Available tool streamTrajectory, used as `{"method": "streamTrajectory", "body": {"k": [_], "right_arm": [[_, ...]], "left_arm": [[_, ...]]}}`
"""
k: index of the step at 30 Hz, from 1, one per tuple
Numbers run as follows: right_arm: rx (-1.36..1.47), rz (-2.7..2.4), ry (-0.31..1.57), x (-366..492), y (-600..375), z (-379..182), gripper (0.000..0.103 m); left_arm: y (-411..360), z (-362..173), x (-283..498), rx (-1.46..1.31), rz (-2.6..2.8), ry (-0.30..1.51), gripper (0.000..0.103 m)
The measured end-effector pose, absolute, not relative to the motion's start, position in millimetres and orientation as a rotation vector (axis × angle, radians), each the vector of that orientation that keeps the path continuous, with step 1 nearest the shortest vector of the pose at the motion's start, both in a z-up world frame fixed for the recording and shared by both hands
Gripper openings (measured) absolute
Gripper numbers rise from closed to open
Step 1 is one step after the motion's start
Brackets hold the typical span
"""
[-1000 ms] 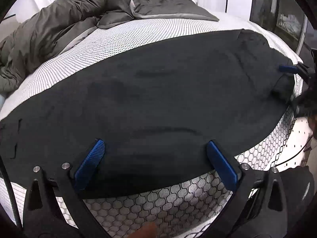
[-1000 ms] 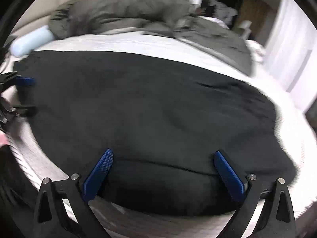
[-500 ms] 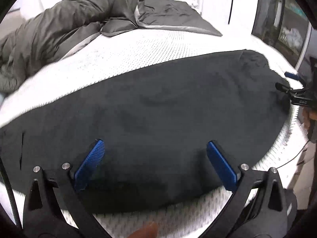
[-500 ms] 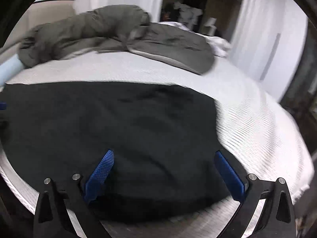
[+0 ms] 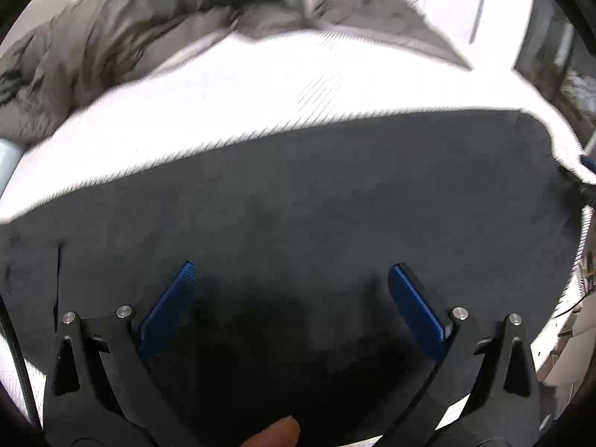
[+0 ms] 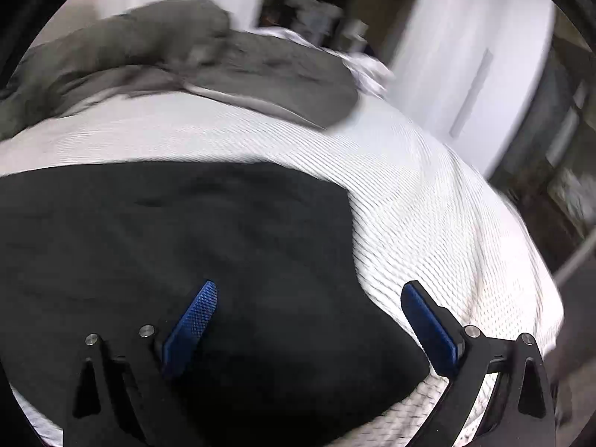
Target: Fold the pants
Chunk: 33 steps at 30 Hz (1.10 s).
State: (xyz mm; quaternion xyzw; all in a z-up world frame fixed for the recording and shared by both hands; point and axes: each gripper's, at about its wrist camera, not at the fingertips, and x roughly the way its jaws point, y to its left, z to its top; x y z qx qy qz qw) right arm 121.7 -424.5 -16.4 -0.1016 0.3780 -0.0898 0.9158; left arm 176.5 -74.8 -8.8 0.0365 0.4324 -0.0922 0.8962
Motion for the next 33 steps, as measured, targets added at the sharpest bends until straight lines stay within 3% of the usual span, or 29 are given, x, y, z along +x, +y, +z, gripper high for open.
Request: {"method": "streamTrajectory", "body": {"k": [4,8,11,14,18,21,26,33], "right_arm": [[-0.218,0.062,0.817,155,-343,-13,0.101],[-0.315,0.167,0.94,200,-284,-47,0.1],[-0.383,0.088,0.933,215,-308,-58,0.101],[-0.359,-0.251,0.921,216,-399,-56,0.101],[0.125,-0.161,0.942,192,-507,-50,0.103],[0.156,-0.139,0.833,152,-506,-28,0.103],[0.409,-0.067,0.773,82,-509,-17,0.103],[0.69,0.04,0.747,57,-516,-59,0.102]], "left_arm": [[-115,-12,211,0.147,-0.248,0.909,0.102],[-132,-45,246,0.221,-0.255,1.024,0.103],[-104,-41,245,0.225,-0.215,0.991,0.103],[-61,-42,239,0.246,-0.1,0.968,0.103],[-10,-43,237,0.166,-0.014,0.967,0.103],[-1,-28,219,0.099,-0.004,0.921,0.102],[-56,-19,172,0.07,-0.193,0.86,0.102],[-137,-58,160,0.181,-0.256,0.884,0.102]]}}
